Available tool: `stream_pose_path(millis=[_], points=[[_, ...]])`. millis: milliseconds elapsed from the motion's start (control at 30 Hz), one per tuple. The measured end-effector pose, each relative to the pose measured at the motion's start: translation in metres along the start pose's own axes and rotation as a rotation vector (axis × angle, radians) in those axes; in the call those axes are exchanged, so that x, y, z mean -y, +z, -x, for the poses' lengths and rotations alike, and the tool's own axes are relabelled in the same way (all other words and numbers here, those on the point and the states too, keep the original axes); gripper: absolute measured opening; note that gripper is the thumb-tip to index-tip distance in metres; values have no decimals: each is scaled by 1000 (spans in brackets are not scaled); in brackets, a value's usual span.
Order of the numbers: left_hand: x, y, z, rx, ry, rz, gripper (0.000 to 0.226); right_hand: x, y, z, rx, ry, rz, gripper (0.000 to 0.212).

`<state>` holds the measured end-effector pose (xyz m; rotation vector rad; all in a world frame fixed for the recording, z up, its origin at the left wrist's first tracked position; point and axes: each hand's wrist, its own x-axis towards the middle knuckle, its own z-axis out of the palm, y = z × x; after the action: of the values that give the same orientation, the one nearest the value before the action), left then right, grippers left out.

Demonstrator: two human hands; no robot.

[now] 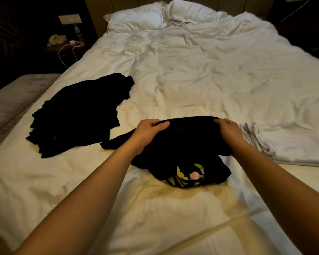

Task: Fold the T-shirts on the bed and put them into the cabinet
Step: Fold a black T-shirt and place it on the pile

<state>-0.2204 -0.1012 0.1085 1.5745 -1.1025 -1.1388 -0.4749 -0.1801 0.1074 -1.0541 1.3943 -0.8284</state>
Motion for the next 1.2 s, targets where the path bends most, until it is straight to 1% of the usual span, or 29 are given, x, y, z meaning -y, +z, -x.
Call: stream_pose_path(millis=[67, 100, 167, 200, 233, 267, 333, 367, 400, 433, 500, 533, 600, 667, 700, 733, 767, 833, 867, 900, 933, 967, 1000, 1033, 1067, 1100, 1133, 1200], points=[[5, -4, -6, -124, -8, 0, 41, -2, -1, -1, 24, -20, 122, 16], [8, -8, -9, -177, -11, -83, 40, -3, 0, -1, 37, -54, 181, 17], [13, -11, -8, -235, 12, -386, 32, 0, 3, 1, 79, -167, 285, 17], [12, -8, -4, -226, 45, -476, 26, 4, 8, 4, 118, -239, 326, 16], [6, 0, 2, -182, 89, -497, 26, 9, 14, 8, 169, -313, 357, 16], [-1, 10, 7, -114, 135, -500, 34, 15, 22, 13, 227, -380, 386, 15], [-15, 28, 14, 39, 205, -463, 59, 25, 39, 23, 348, -460, 443, 15], [-19, 34, 14, 122, 213, -431, 63, 27, 45, 26, 399, -458, 441, 15], [-21, 36, 14, 184, 219, -402, 59, 28, 49, 28, 435, -436, 408, 16], [-20, 36, 11, 189, 224, -388, 49, 28, 51, 29, 446, -407, 355, 17], [-16, 31, 6, 78, 233, -385, 23, 22, 50, 29, 407, -350, 201, 20], [-12, 27, 5, 15, 215, -332, 14, 16, 48, 28, 374, -314, 120, 21], [-6, 20, 3, -109, 143, -174, 17, -2, 40, 25, 327, -262, 72, 22], [-1, 8, 4, -256, 79, -53, 21, -24, 29, 17, 318, -258, 207, 20], [3, 2, 4, -307, 60, -64, 21, -35, 23, 13, 326, -269, 323, 20], [7, -2, 6, -309, 60, -113, 21, -44, 18, 9, 333, -278, 438, 24], [12, -4, 9, -256, 79, -179, 20, -51, 14, 5, 330, -288, 530, 32], [21, -2, 14, -65, 129, -359, 15, -59, 11, 1, 310, -306, 641, 51], [25, 1, 16, 13, 190, -493, 11, -61, 11, -1, 301, -303, 661, 58], [27, 4, 18, 30, 325, -684, 7, -62, 13, -3, 292, -288, 669, 60], [29, 9, 19, -14, 521, -877, 4, -64, 15, -6, 273, -259, 672, 58], [28, 14, 19, -95, 703, -1000, 10, -64, 17, -9, 243, -221, 680, 52], [23, 21, 21, -130, 829, -1029, 17, -64, 18, -11, 214, -190, 688, 43], [16, 28, 24, -114, 881, -1033, 21, -63, 18, -11, 203, -167, 674, 32], [12, 35, 26, -51, 863, -1032, 22, -63, 17, -11, 216, -150, 631, 25], [9, 43, 27, 32, 777, -1056, 24, -62, 17, -9, 236, -145, 578, 22], [10, 50, 25, 96, 655, -1106, 35, -61, 15, -6, 252, -150, 520, 22], [18, 56, 19, 124, 426, -1214, 63, -55, 14, 2, 278, -163, 377, 22]])
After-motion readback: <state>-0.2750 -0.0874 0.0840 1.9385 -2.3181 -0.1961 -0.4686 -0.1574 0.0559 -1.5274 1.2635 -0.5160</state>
